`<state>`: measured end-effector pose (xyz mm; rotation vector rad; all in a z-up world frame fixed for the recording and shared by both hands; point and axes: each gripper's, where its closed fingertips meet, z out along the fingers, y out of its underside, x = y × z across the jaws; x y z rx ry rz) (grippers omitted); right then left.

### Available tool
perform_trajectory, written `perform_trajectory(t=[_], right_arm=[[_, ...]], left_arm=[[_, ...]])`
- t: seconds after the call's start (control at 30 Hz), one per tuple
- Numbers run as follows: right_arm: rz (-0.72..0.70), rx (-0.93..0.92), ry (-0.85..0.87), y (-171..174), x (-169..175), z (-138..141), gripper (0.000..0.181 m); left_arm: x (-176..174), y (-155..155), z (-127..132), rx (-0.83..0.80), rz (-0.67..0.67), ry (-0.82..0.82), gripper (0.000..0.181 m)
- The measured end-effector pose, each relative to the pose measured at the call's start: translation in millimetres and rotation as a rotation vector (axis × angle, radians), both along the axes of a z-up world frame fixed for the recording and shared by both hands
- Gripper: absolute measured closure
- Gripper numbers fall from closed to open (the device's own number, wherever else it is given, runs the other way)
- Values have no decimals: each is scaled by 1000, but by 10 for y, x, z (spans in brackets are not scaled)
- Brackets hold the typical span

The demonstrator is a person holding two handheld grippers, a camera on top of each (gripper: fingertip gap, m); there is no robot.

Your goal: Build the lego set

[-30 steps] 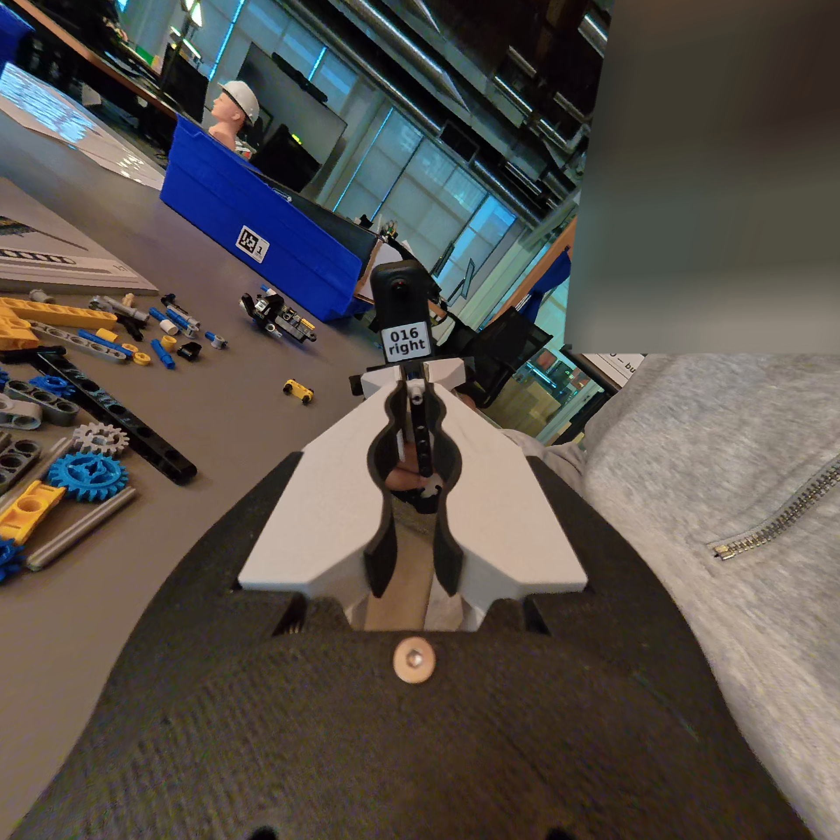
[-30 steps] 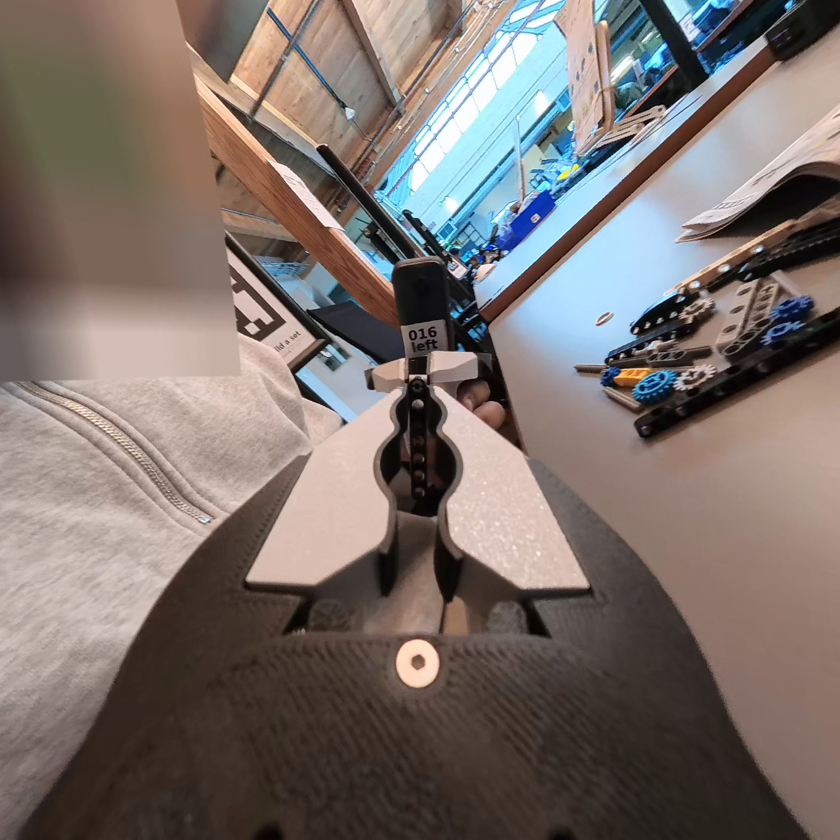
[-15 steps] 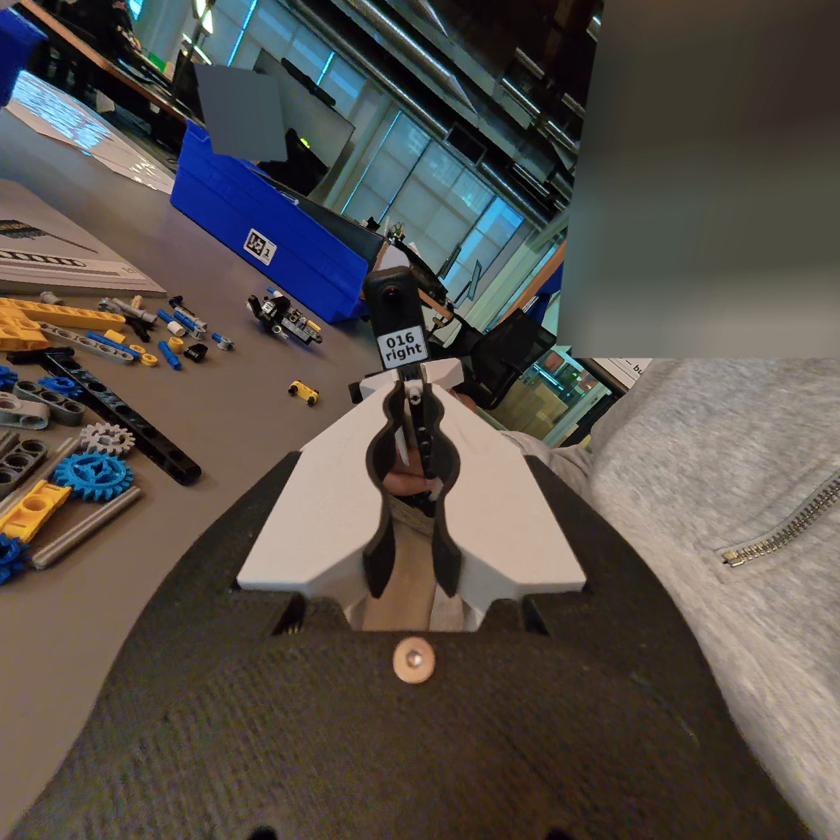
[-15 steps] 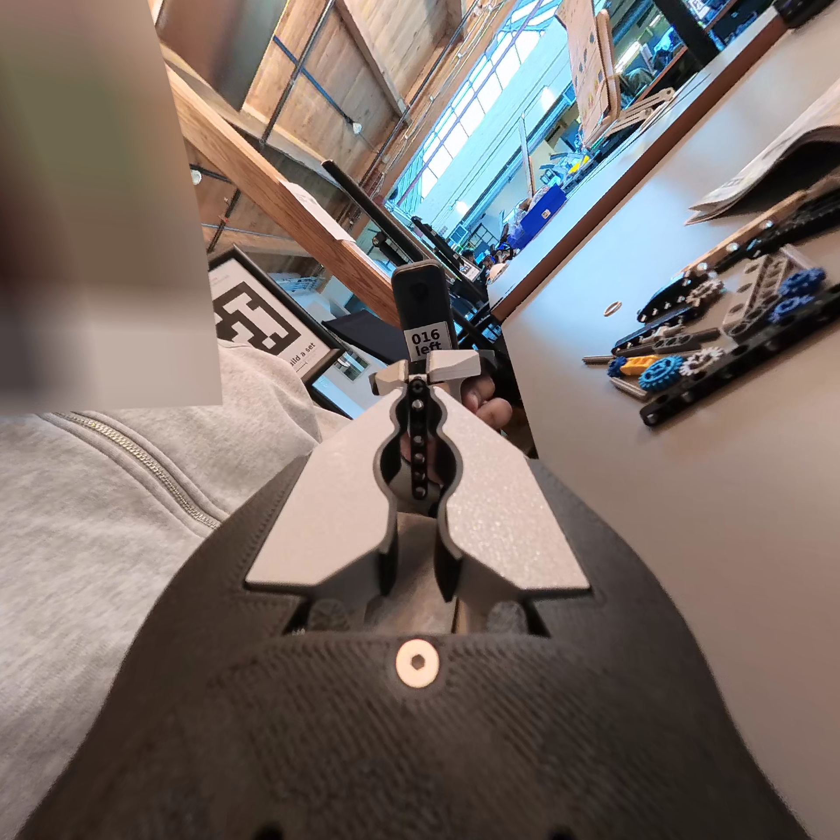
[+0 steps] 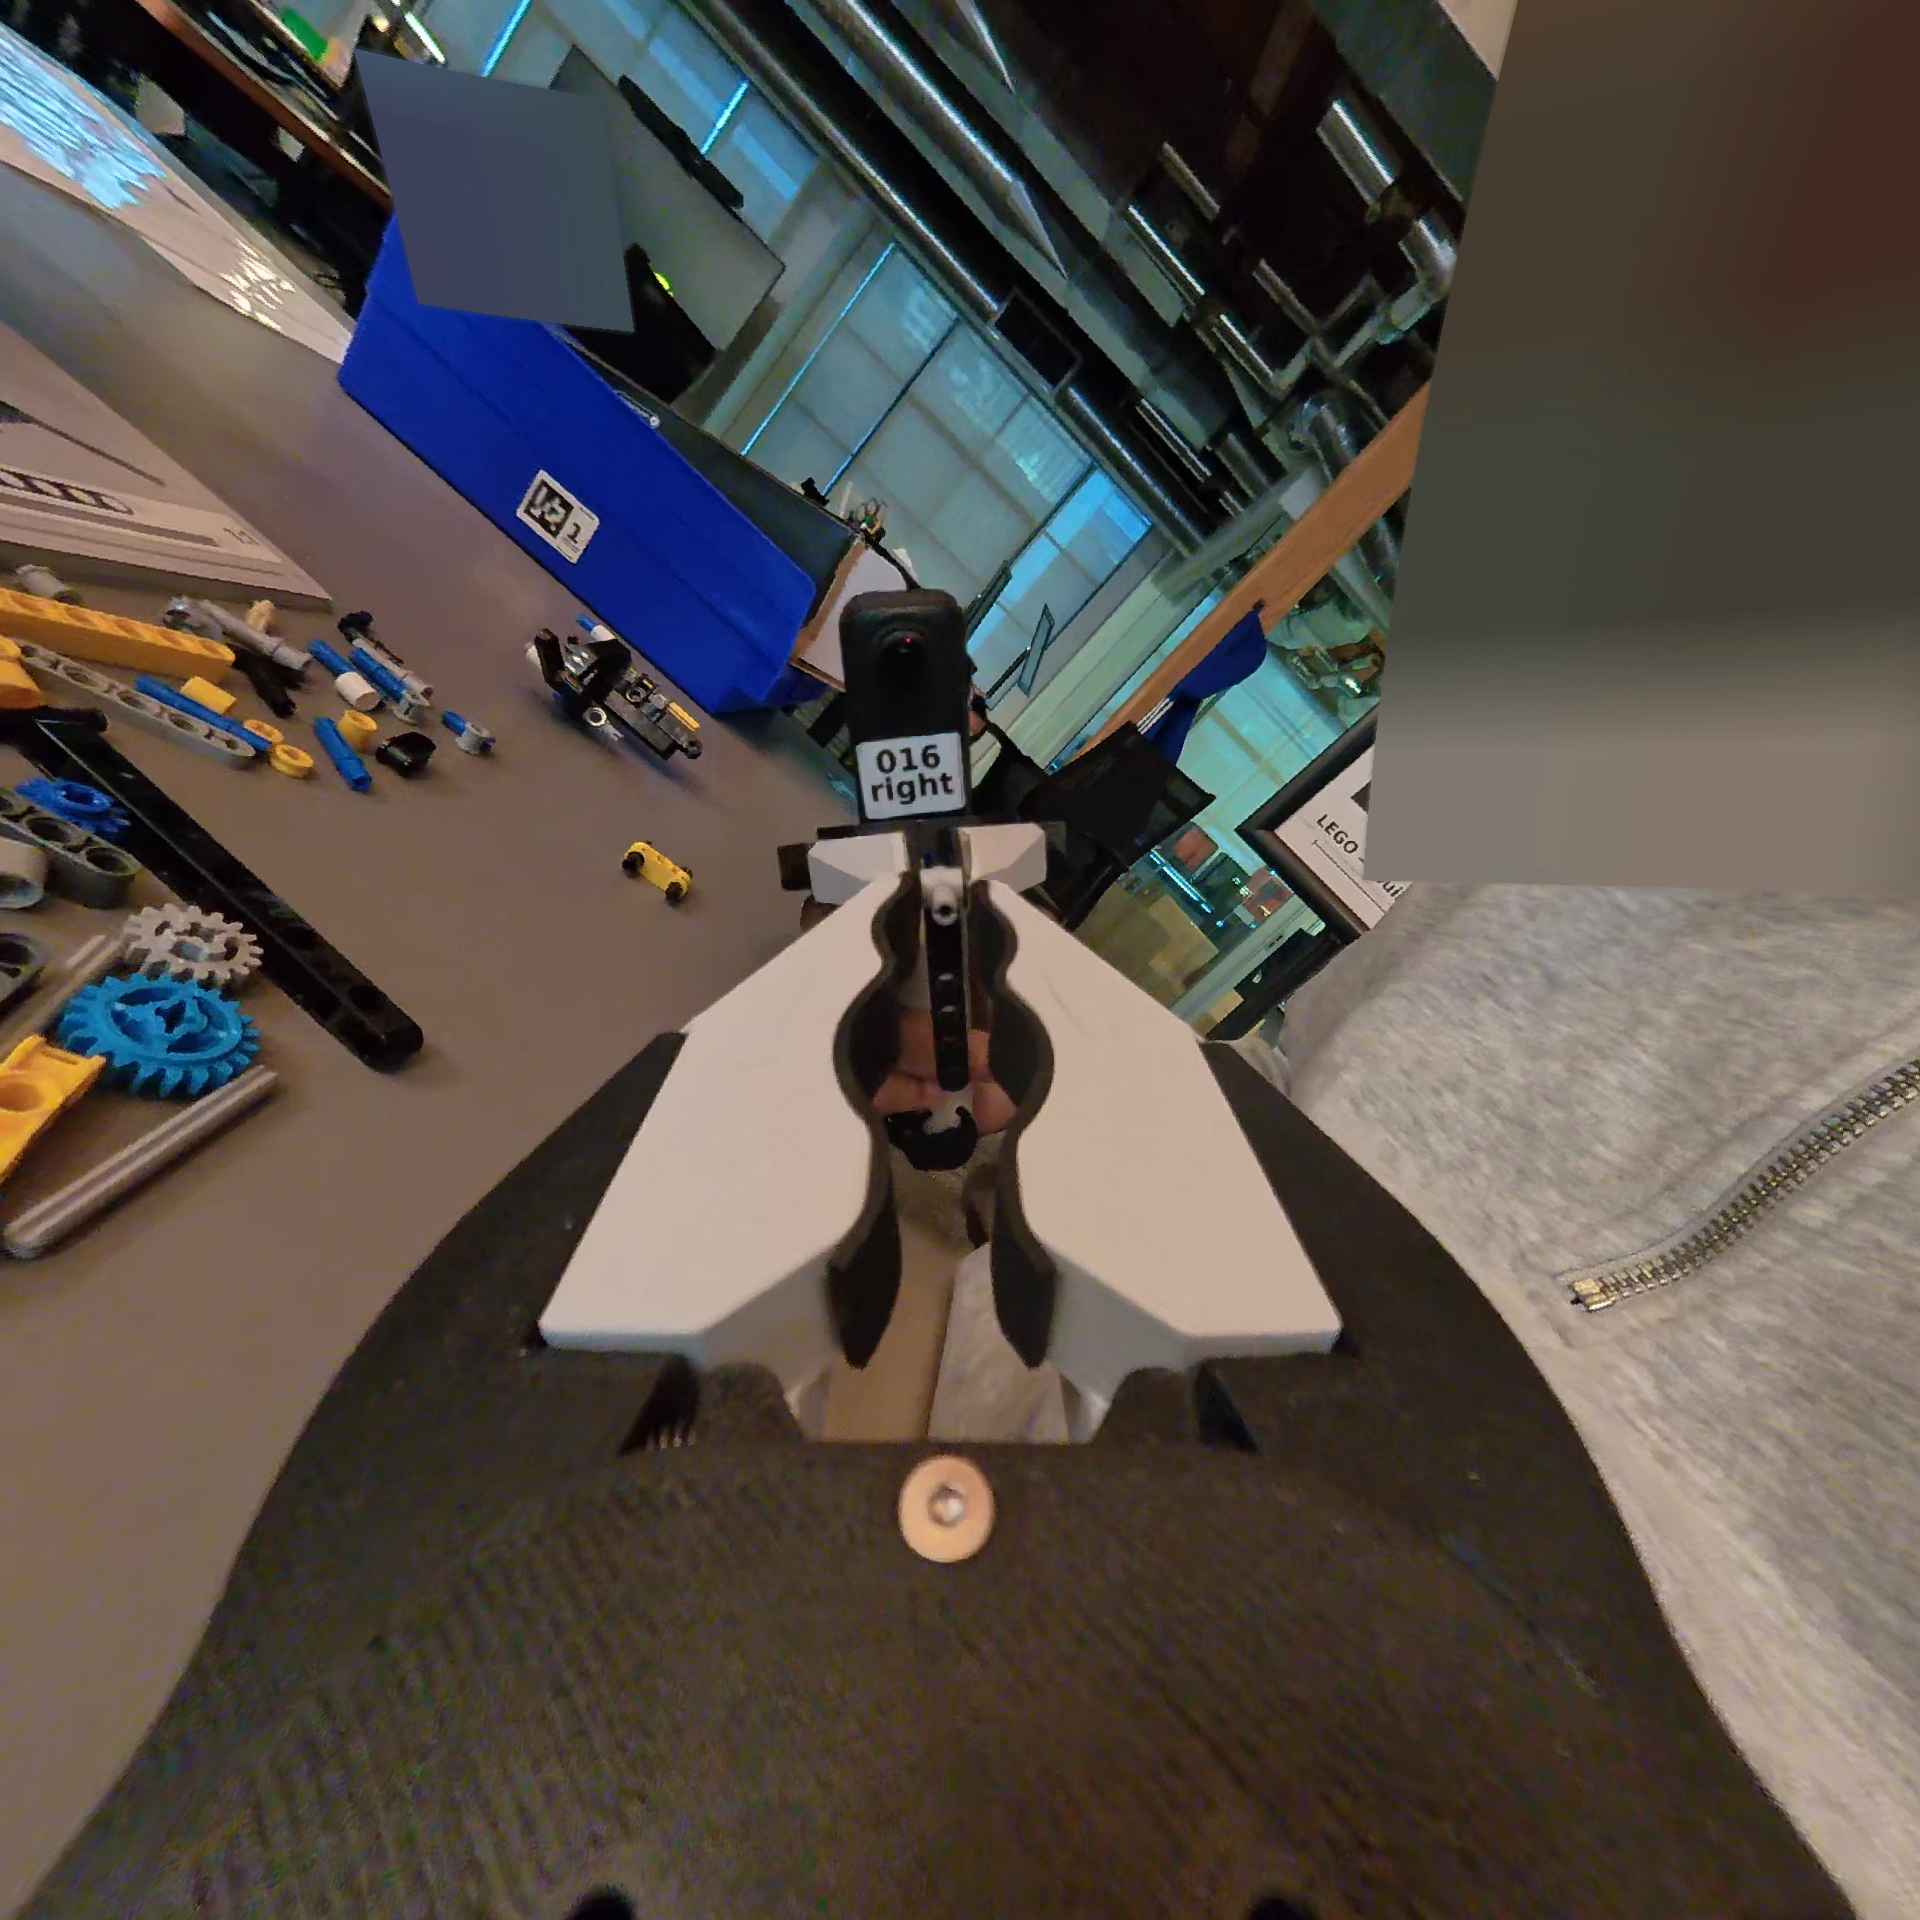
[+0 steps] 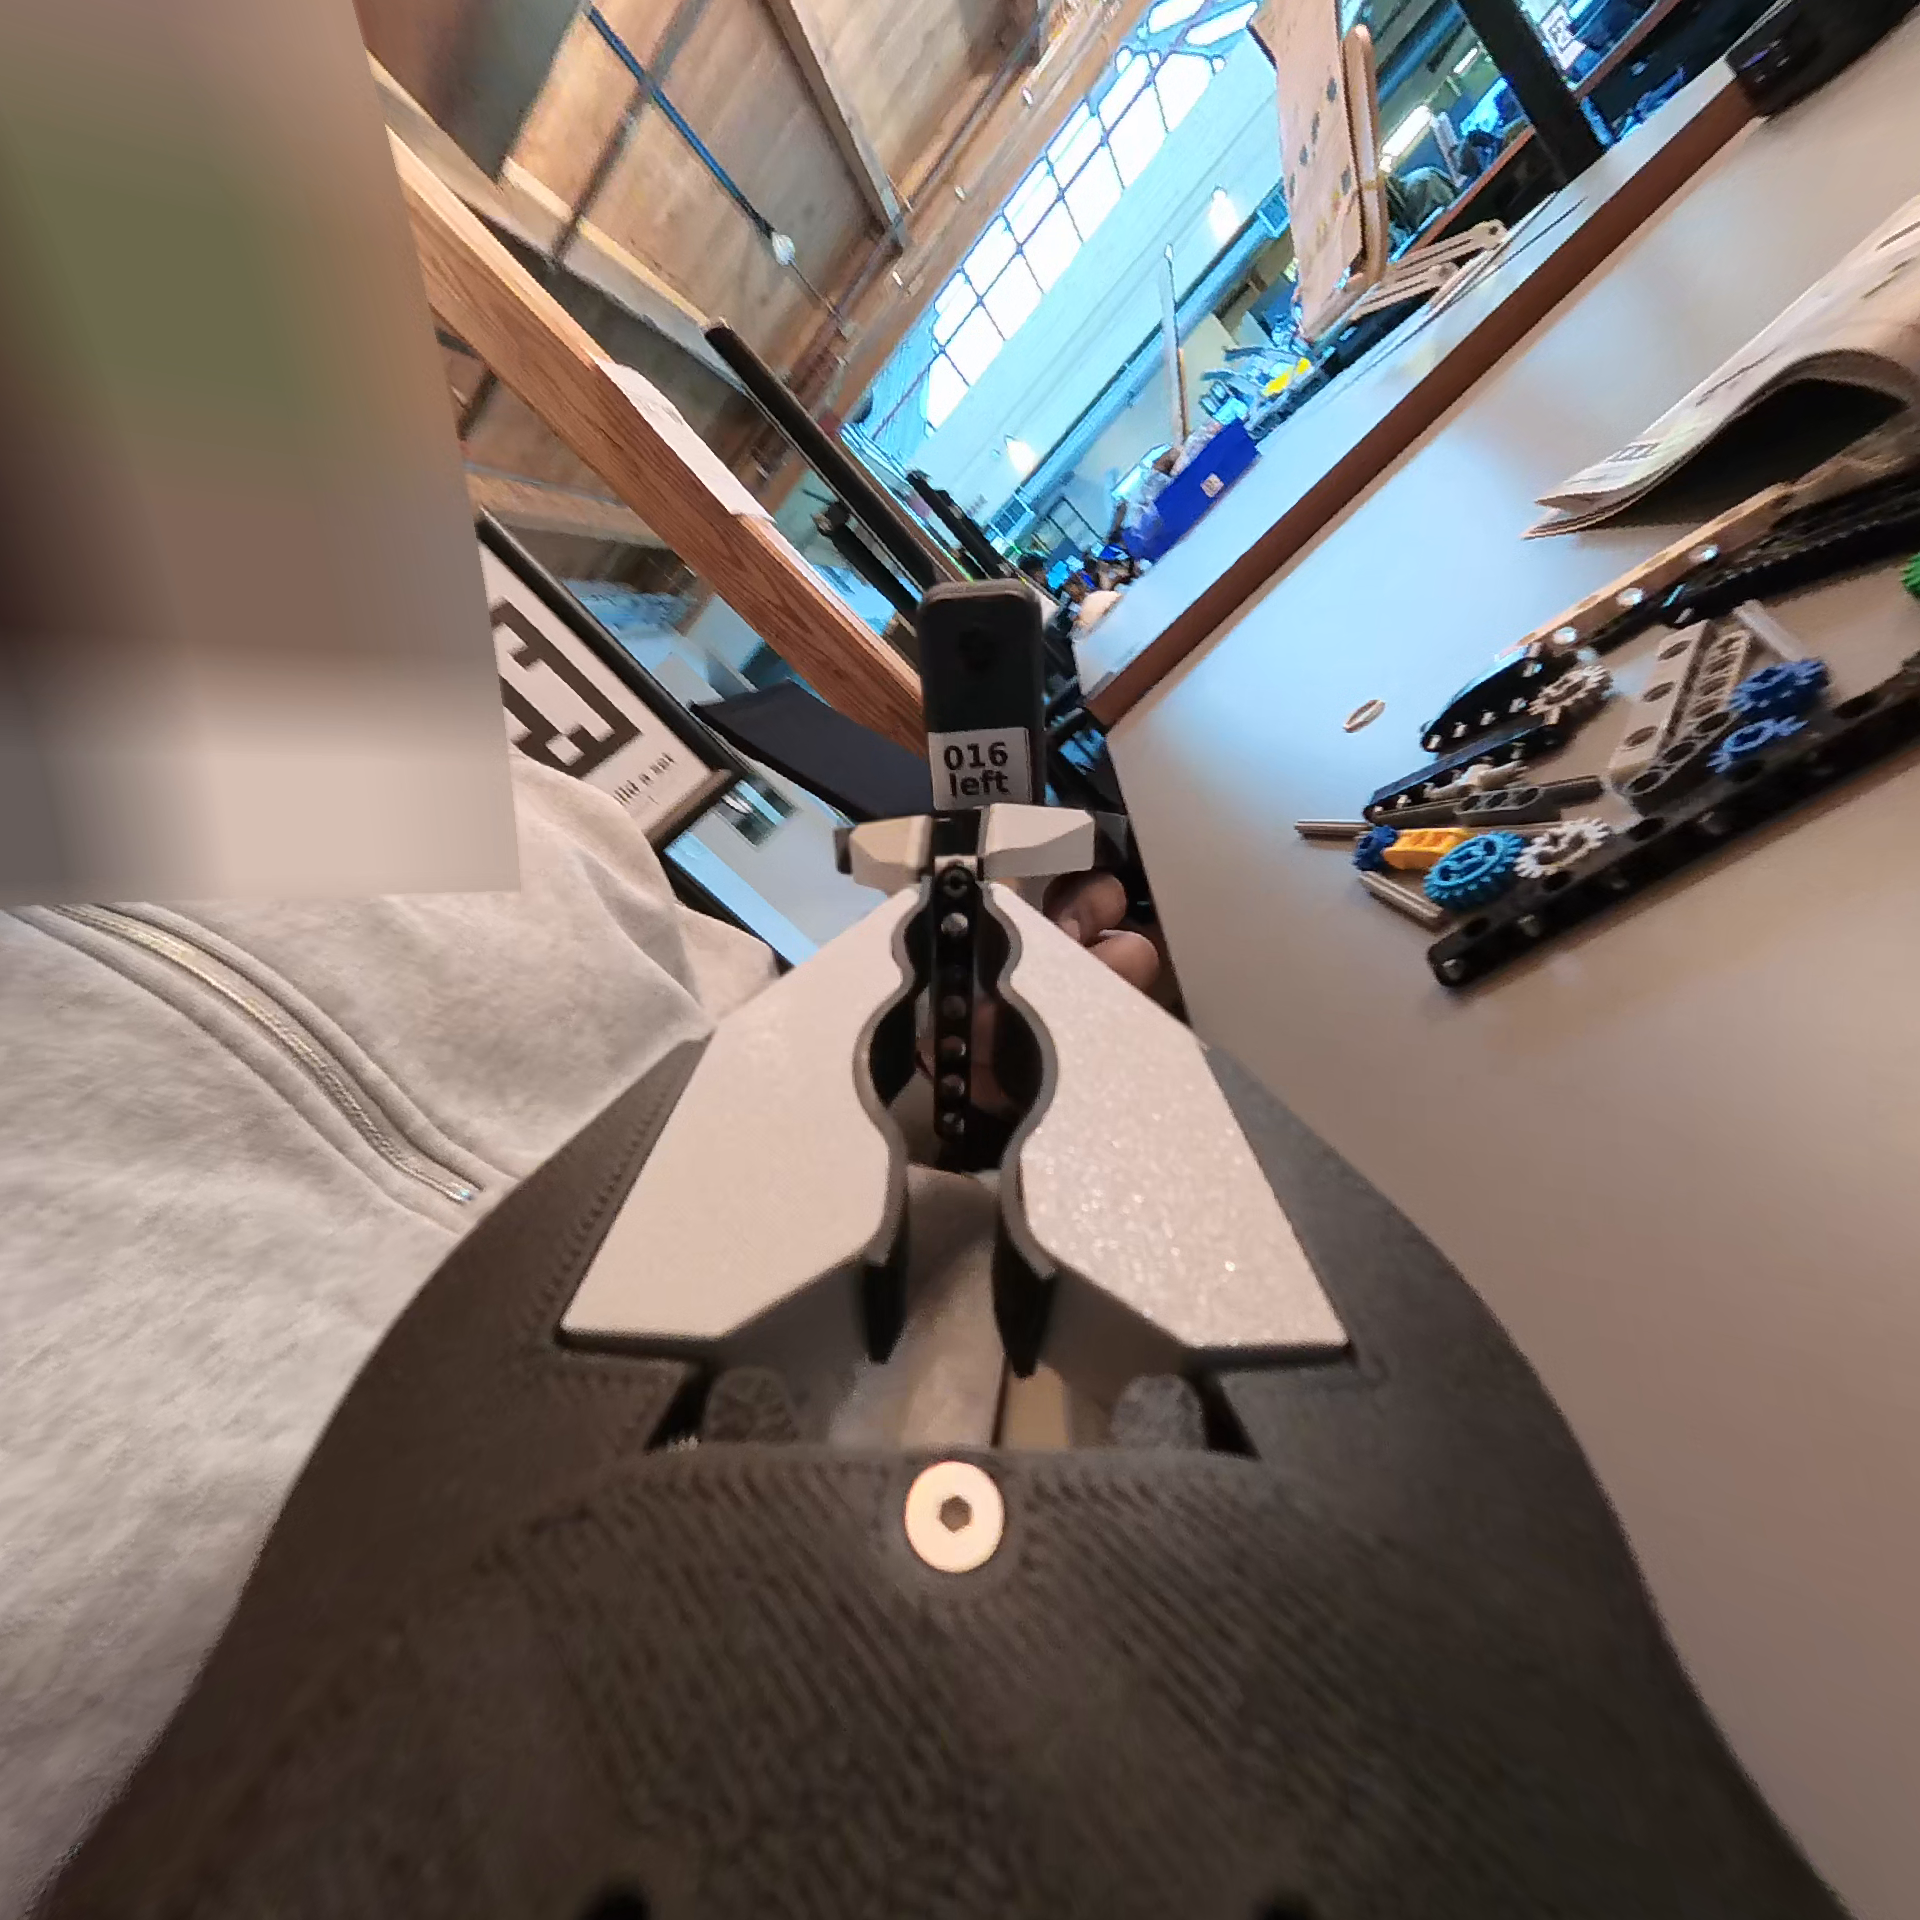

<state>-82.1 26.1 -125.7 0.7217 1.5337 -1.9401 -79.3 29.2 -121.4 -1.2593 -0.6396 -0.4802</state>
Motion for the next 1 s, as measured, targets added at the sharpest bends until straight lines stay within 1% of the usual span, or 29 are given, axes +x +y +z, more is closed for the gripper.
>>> perform_trajectory(t=[0.17,0.4,0.63,0.83,1.0], right_arm=[[-5,29,42,-3,16,-2,177],[62,81,65,-7,119,-44,176],[133,100,22,14,193,-92,176],[174,134,30,23,258,-121,176],[191,124,6,25,275,-112,176]], left_arm=[[11,0,-7,2,-15,-5,176],[115,5,-51,-57,-98,46,176],[186,37,-95,-85,-140,65,176],[239,51,-121,-80,-194,32,176],[250,57,-120,-79,-200,36,176]])
